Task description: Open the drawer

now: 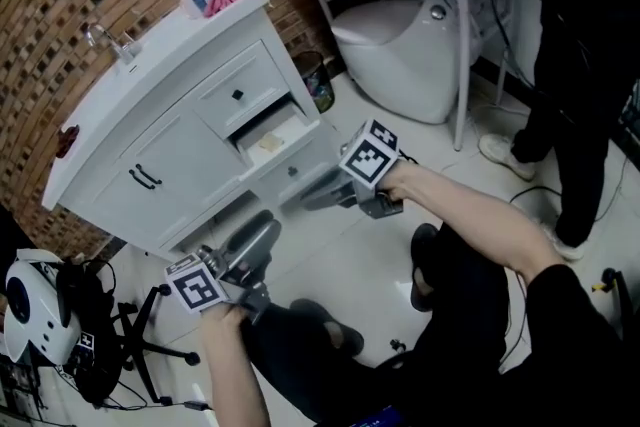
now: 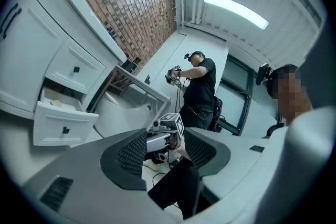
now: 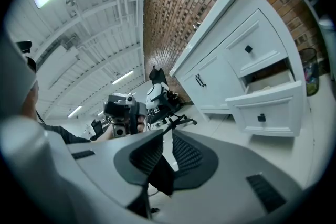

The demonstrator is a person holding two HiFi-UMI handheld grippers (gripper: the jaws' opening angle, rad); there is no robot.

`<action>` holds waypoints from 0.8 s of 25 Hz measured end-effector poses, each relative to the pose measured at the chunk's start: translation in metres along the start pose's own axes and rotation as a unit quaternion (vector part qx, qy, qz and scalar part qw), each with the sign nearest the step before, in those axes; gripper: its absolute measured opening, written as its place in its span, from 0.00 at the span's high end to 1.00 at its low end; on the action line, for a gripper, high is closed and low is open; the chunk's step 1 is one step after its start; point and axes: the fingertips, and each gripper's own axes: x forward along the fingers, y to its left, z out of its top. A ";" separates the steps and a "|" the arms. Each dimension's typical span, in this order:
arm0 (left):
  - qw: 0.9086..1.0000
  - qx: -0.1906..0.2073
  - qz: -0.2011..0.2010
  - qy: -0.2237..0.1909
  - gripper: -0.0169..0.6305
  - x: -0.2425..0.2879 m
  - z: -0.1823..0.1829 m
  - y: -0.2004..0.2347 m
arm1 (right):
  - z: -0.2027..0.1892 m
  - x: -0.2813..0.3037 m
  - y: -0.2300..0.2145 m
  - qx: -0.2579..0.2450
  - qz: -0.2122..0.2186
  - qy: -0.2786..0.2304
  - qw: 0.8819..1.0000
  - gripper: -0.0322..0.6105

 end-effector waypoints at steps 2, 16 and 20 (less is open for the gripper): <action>1.000 0.002 -0.012 0.001 0.64 0.011 -0.003 0.011 | -0.002 -0.004 -0.006 0.030 0.003 -0.011 0.999 0.85; 0.997 -0.055 0.030 -0.050 0.64 -0.010 -0.025 0.068 | -0.027 0.004 -0.016 0.020 -0.013 0.045 0.999 0.86; 0.997 -0.056 0.027 -0.055 0.64 -0.012 -0.026 0.066 | -0.026 0.008 -0.017 0.014 -0.014 0.049 0.999 0.86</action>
